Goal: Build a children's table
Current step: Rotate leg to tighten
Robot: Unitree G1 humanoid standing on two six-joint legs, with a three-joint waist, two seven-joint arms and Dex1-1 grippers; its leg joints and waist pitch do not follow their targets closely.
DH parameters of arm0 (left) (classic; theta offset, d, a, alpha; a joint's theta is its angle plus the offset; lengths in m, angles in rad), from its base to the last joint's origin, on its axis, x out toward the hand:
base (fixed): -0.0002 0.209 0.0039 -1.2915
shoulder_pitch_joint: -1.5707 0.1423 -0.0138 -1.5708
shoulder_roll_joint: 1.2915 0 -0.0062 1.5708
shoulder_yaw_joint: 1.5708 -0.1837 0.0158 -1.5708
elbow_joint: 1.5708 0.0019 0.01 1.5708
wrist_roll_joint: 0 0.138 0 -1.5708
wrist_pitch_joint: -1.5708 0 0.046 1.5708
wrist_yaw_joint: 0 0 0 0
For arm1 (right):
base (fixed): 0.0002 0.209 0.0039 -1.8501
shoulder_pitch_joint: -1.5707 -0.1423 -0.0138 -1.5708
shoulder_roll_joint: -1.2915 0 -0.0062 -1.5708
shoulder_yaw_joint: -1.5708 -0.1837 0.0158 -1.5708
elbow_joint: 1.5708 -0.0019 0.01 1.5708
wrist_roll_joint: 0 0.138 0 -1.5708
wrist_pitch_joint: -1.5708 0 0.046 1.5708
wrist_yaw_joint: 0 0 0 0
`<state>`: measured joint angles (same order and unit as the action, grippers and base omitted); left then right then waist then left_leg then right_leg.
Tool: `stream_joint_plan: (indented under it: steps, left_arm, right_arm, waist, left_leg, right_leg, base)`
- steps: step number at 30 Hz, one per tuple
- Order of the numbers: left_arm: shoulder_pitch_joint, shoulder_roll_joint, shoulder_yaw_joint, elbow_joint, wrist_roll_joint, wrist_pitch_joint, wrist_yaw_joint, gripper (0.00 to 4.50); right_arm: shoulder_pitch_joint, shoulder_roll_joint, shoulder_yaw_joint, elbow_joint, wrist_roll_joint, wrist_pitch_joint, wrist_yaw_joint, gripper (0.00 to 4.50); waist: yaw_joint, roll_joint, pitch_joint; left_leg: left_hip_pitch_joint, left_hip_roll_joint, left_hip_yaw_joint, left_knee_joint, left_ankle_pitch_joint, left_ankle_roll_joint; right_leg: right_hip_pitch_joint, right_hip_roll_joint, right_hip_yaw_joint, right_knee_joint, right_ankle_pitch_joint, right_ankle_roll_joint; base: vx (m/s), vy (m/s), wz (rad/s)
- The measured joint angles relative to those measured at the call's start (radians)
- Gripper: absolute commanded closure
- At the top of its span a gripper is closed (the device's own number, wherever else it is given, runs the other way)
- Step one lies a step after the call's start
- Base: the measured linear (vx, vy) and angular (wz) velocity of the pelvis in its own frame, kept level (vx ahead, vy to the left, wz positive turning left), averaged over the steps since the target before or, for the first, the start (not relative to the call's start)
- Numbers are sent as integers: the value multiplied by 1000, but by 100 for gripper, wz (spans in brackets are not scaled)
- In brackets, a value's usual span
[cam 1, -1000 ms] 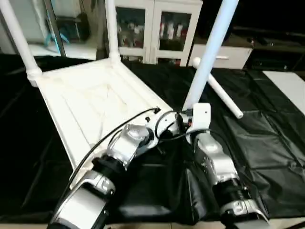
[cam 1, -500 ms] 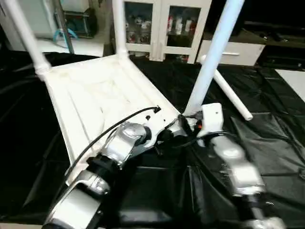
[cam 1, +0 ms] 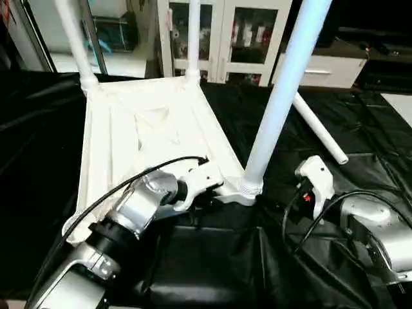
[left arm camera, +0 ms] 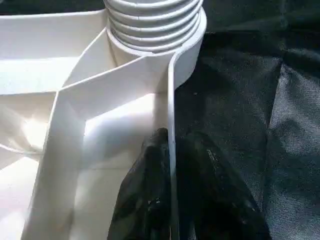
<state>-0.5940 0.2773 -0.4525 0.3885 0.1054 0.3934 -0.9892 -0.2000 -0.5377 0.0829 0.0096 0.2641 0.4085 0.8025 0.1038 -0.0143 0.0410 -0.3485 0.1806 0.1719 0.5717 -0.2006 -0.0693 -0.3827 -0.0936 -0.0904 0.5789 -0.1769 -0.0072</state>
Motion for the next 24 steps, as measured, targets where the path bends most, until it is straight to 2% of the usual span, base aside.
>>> stream_joint_plan:
  steps: [9, 11, 15, 16, 18, 19, 24]
  left_arm:
    - [-2, -4, -4, -2, 6, 1, 0, 374]
    - [-3, -9, 2, 2, 3, -1, 0, 399]
    - [-3, -23, 23, 24, -17, -10, -1, 411]
    - [-2, -24, 28, 31, -26, -15, -3, 432]
    - [-2, -28, 39, 43, -34, -23, -6, 432]
    - [-2, -29, 41, 50, -33, -39, -9, 447]
    - [8, -25, 42, 74, -30, -102, -10, 447]
  right_arm:
    - [-31, 3, -13, 6, 15, -10, 14, 50]
    - [-31, 5, -17, 11, 19, -20, 20, 50]
    - [-31, 5, -18, 37, 27, -32, 54, 50]
    - [-31, 3, -18, 48, 27, -38, 64, 50]
    - [-31, -1, -18, 57, 28, -50, 80, 50]
    - [-34, -6, -17, 66, 26, -64, 86, 50]
    - [-70, -11, -18, 122, 17, -97, 96, 50]
  waist:
    - [7, 1, -1]
    - [8, 2, -1]
    - [9, 2, -1]
    - [9, 2, -1]
    - [10, 2, -1]
    - [10, 2, -1]
    - [9, 10, -6]
  left_leg:
    - [0, 0, 0, 1, 1, 1]
    - [0, 0, 0, 1, 1, 1]
    - [-1, 0, 0, 2, 1, 1]
    - [-1, 0, 0, 2, 1, 1]
    - [-1, 0, 0, 2, 1, 1]
    - [-1, 0, 0, 2, 0, 1]
    - [-1, 0, 1, 2, 0, 1]
  right_leg:
    - [0, 0, 0, 0, 0, 0]
    - [0, 0, 0, 0, 0, 0]
    - [0, 0, 0, 0, 0, 0]
    - [0, 0, 0, 0, 0, 0]
    - [0, 0, 0, 0, 0, 0]
    - [0, 0, 0, 0, 0, 0]
    - [0, 0, 1, 1, 0, 0]
  base:
    - [0, 0, 0]
    - [0, 0, 0]
    - [0, 0, 0]
    - [0, 0, 0]
    - [0, 0, 0]
    - [0, 0, 0]
    - [0, 0, 0]
